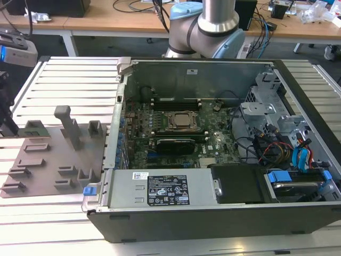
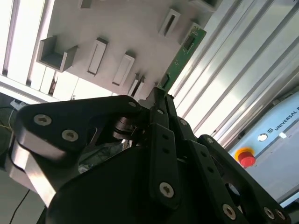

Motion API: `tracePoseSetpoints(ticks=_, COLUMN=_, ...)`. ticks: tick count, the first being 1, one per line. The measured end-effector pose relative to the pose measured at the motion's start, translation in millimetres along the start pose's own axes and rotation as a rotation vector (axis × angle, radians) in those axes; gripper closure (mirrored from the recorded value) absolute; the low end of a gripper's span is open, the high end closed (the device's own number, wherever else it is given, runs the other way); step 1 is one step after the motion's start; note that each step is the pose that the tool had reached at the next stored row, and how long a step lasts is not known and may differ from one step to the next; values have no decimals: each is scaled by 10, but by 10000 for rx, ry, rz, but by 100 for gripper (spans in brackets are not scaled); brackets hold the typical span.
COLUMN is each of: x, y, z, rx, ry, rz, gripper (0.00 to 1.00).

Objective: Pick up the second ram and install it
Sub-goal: 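Pick up the second ram and move it above second insertion slot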

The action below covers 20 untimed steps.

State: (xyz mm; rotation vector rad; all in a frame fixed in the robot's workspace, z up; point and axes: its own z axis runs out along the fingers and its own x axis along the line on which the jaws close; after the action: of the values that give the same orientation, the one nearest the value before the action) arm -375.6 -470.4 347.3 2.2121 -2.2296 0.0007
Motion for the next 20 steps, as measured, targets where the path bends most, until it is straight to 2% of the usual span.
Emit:
tracePoseSetpoints(ticks=2, x=0, y=0, z=-69, rx=0, ry=0, rz=0, gripper=87)
tracePoseSetpoints(ticks=5, x=0, y=0, z=-215, rx=1, ry=0, rz=0, gripper=87)
tracePoseSetpoints(ticks=10, x=0, y=0, z=-317, rx=0, ry=0, rz=0, gripper=87)
tracePoseSetpoints(ticks=15, x=1, y=0, z=-506, rx=1, ry=-1, rz=0, gripper=87)
tracePoseSetpoints(ticks=20, x=1, y=0, z=-634, rx=1, ry=-1, rz=0, gripper=87)
